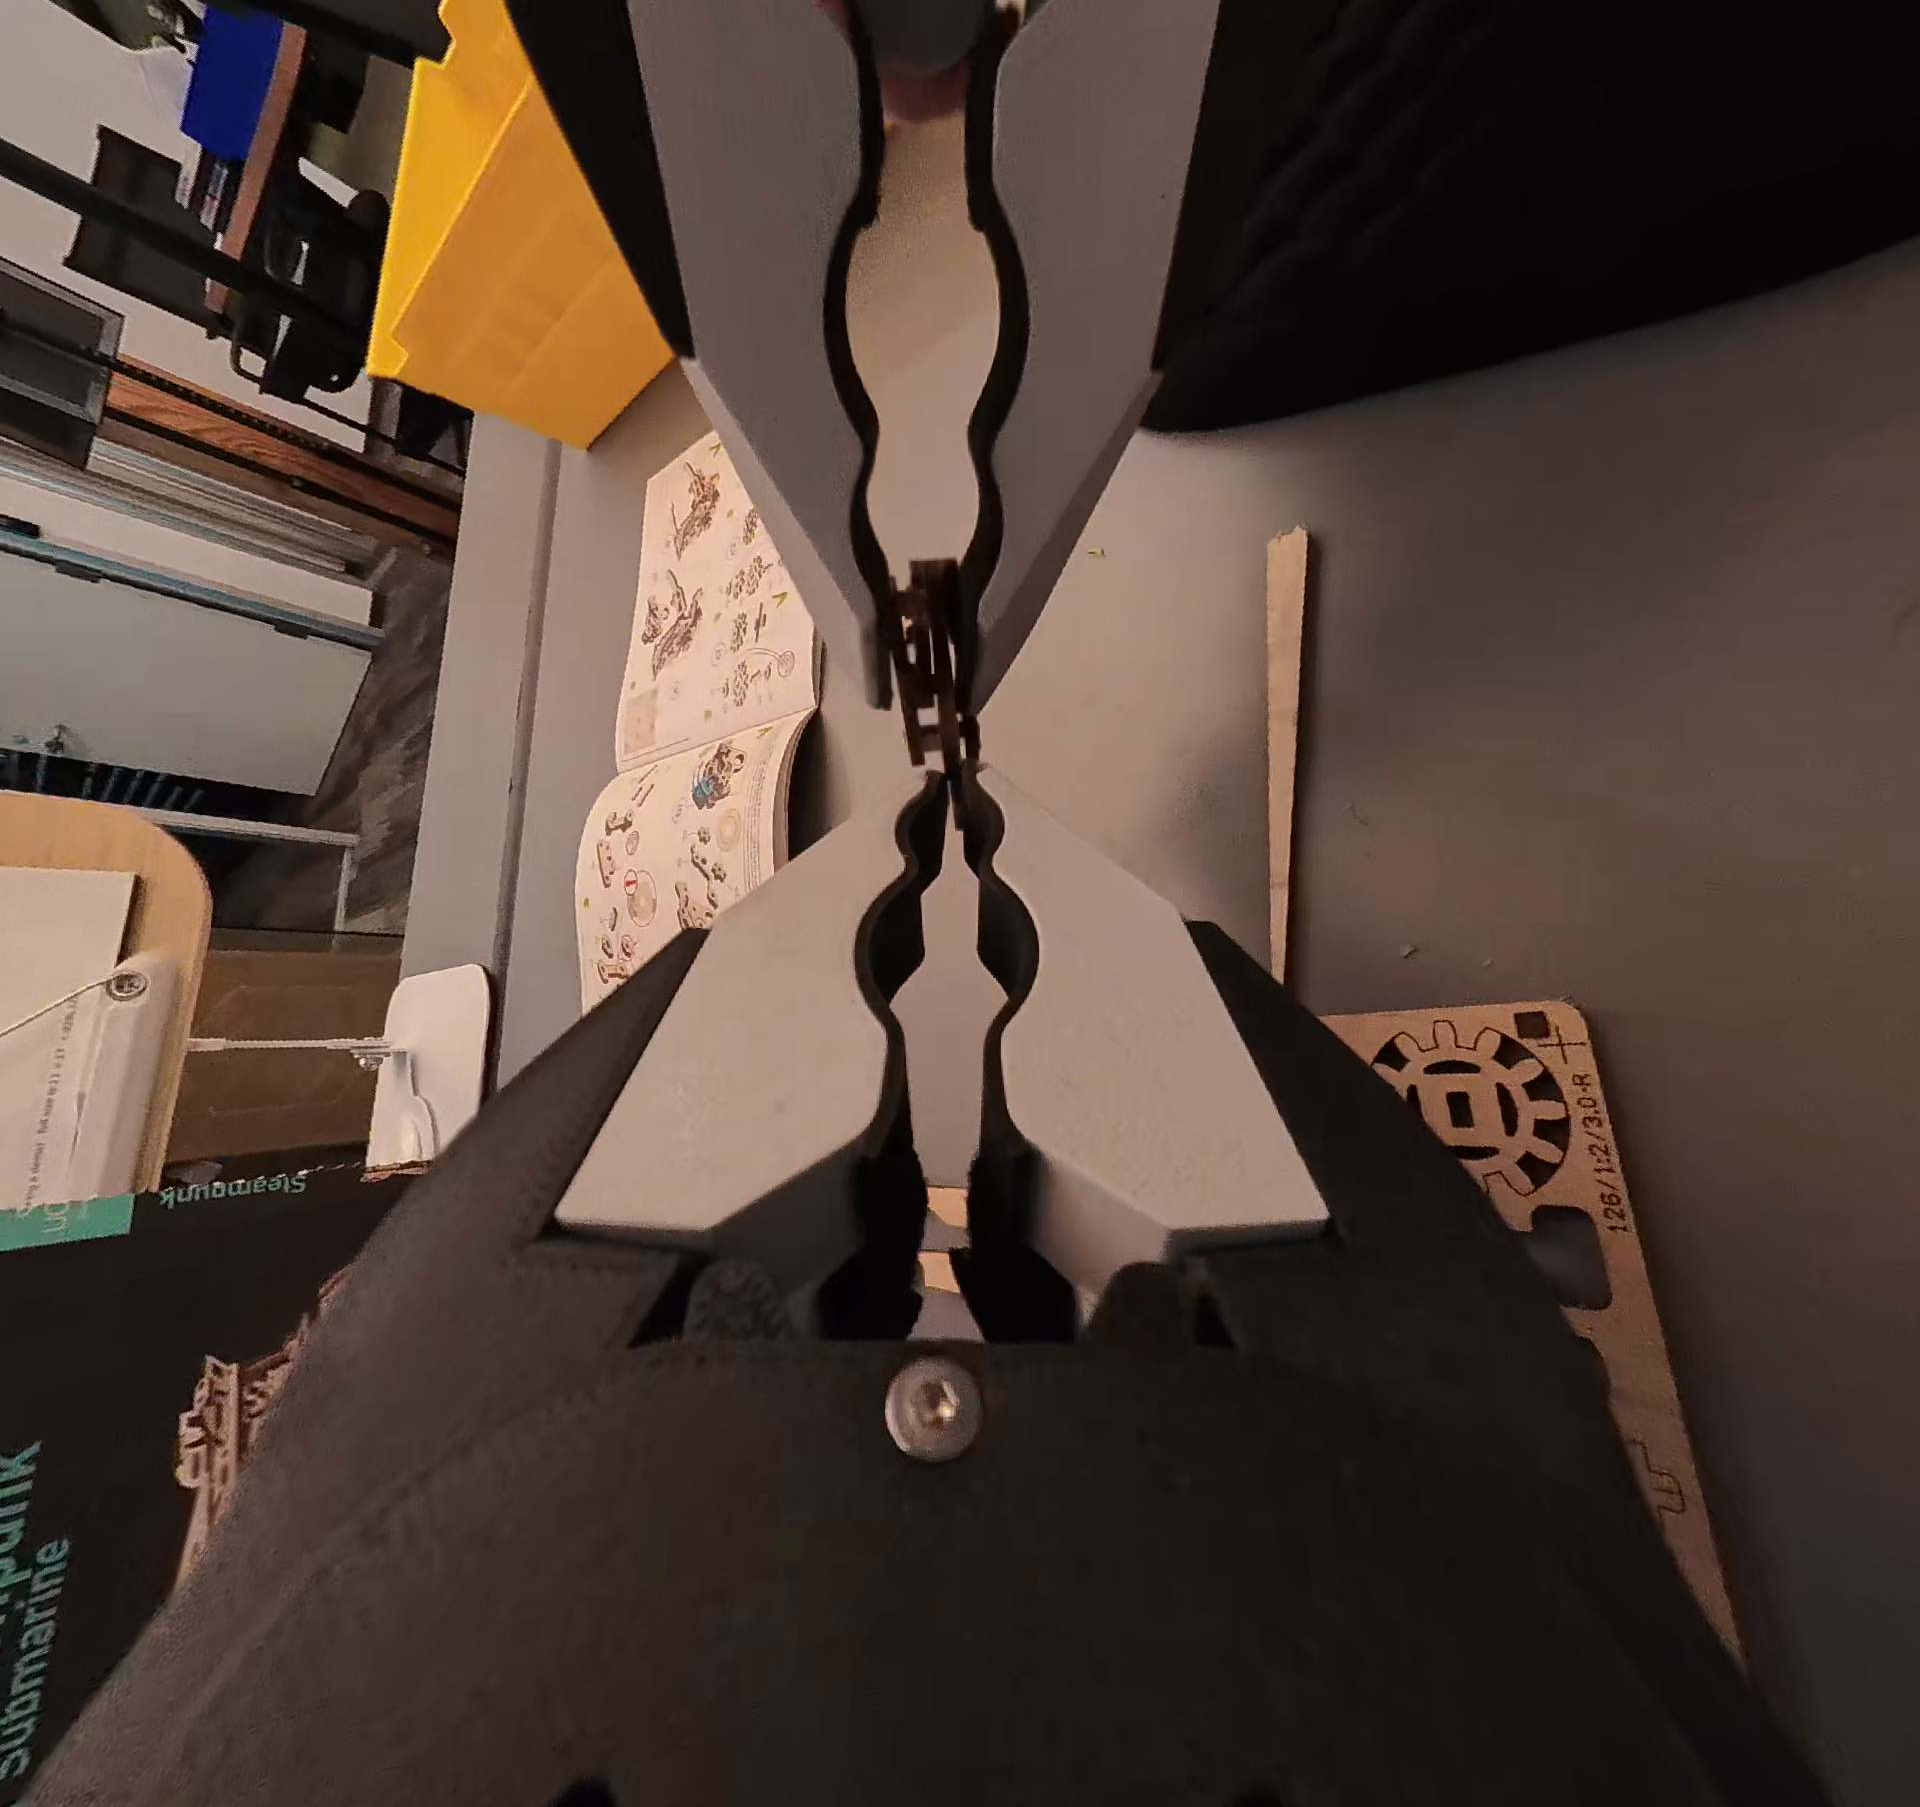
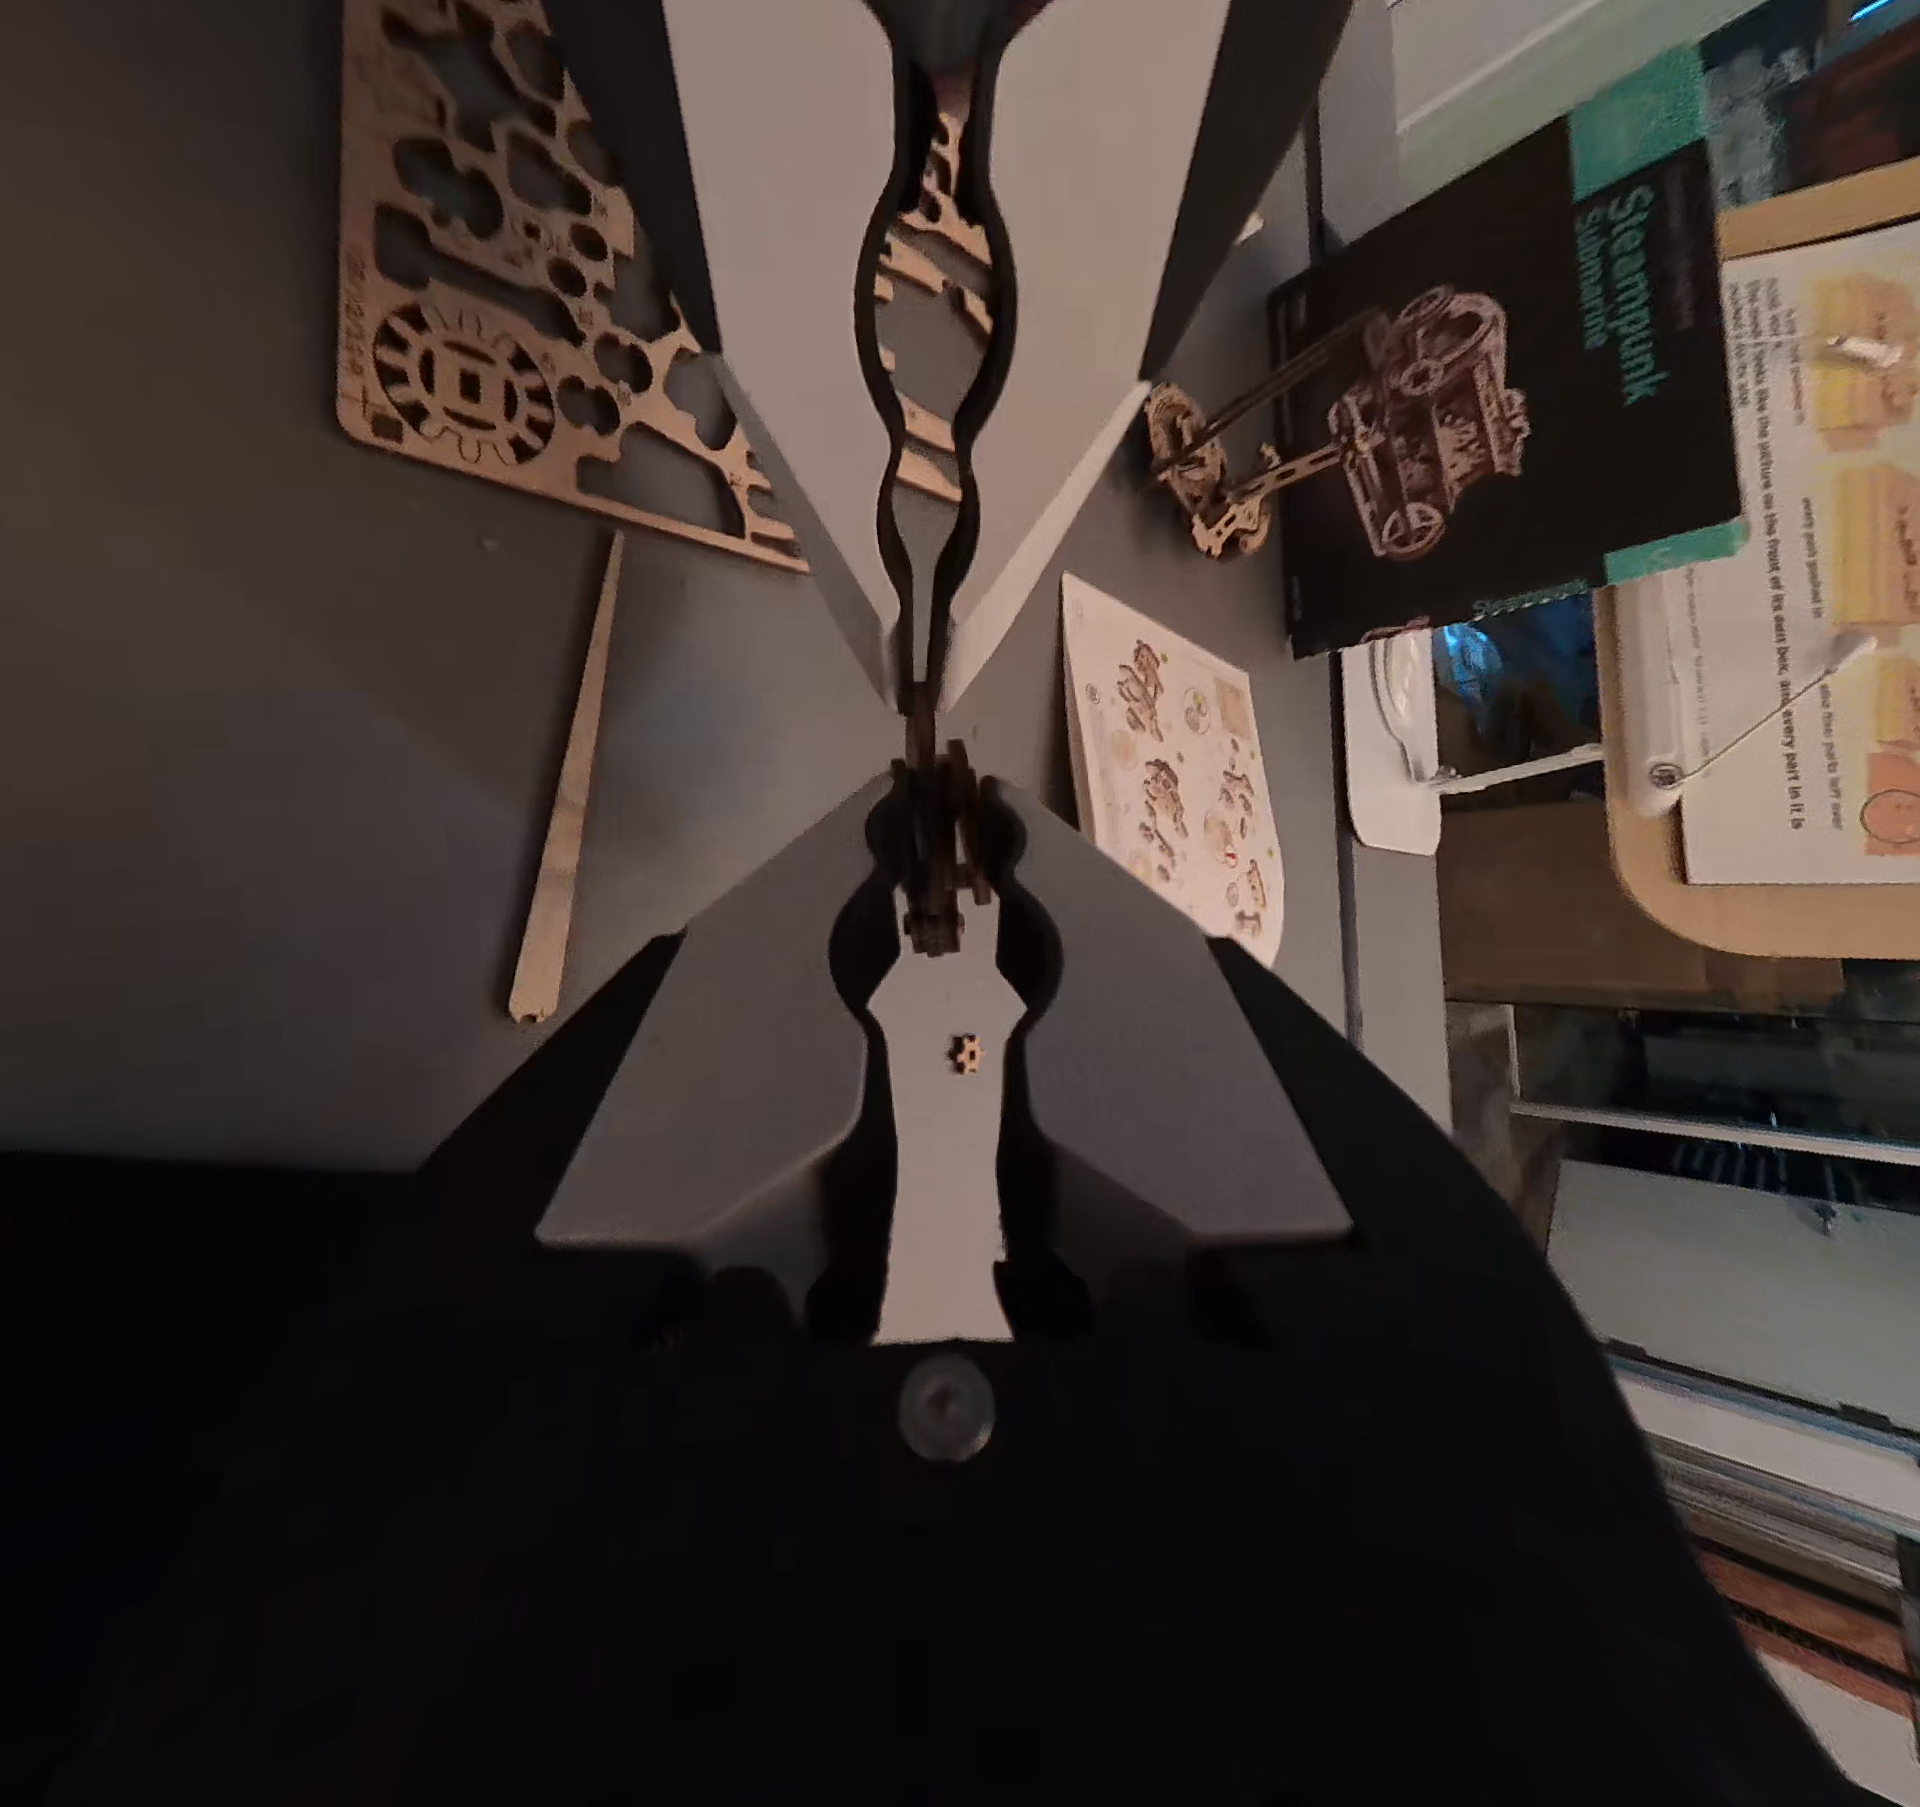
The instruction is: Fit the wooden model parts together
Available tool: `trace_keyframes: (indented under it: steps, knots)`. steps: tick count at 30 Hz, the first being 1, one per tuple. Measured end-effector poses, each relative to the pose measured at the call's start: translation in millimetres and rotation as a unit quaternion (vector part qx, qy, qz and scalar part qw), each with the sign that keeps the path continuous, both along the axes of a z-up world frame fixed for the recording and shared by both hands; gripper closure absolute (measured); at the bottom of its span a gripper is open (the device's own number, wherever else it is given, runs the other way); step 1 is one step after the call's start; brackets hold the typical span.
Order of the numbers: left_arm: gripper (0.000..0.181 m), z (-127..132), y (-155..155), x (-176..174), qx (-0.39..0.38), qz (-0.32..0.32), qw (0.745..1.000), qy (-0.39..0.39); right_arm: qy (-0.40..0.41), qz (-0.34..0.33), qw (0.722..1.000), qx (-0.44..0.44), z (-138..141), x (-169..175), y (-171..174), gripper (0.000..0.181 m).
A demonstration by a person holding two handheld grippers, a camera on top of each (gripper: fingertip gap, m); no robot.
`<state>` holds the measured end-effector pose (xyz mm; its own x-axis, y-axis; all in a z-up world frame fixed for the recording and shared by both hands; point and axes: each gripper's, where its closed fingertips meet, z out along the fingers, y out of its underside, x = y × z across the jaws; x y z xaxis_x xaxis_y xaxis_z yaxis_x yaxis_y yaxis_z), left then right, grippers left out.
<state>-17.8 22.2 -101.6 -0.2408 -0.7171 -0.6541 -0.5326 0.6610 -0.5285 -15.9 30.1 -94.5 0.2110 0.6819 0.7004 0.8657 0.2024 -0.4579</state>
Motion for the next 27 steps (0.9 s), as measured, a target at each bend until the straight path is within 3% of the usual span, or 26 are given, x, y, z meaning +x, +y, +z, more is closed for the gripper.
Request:
trace_keyframes:
  steps: [6, 12, 15, 17, 19, 23, 27]
  knots:
    - [0.18, -3, -1, 0, -0.005, 0.0, 1.0, 0.008, 0.019, -0.002, 0.999, -0.048, -6, 0, -3, 0.174]
    - [0.18, -2, 1, 0, -0.019, 0.003, 1.0, 0.003, 0.013, -0.004, 0.999, -0.035, -6, 1, -1, 0.174]
    - [0.18, 9, 5, -2, -0.02, 0.007, 1.0, -0.023, 0.07, 0.015, 0.997, -0.005, 10, -2, 3, 0.171]
    - [0.181, 19, 6, -1, -0.026, 0.006, 0.998, -0.049, 0.11, 0.032, 0.993, 0.003, 23, 1, 4, 0.145]
    - [0.181, 27, 9, -2, -0.026, 0.006, 0.997, -0.076, 0.156, 0.056, 0.986, 0.011, 38, 6, 1, 0.141]
    - [0.181, 48, -4, 0, -0.092, -0.029, 0.986, -0.138, 0.278, 0.135, 0.951, -0.015, 66, 7, -16, 0.155]
    - [0.181, 71, -22, -2, -0.153, -0.077, 0.967, -0.189, 0.337, 0.19, 0.922, -0.021, 84, 5, -32, 0.167]
